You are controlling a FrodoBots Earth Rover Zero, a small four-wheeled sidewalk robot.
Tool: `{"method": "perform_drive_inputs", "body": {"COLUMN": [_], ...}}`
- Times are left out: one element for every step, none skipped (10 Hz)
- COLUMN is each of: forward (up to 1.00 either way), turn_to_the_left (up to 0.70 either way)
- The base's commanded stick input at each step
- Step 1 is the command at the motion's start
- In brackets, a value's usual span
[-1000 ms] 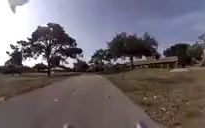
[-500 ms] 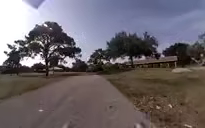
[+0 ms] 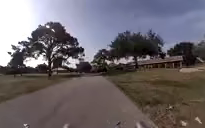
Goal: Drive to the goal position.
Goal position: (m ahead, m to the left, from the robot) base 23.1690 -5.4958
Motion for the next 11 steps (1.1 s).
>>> {"method": "perform_drive_inputs", "body": {"forward": [1.0, 1.0, 1.0, 1.0, 1.0, 1.0, 1.0, 1.0, 1.0, 1.0, 1.0], "turn_to_the_left": [0.0, 0.0, 0.0, 0.0, 0.01, 0.03, 0.3, 0.39, 0.4, 0.4, 0.4]}}
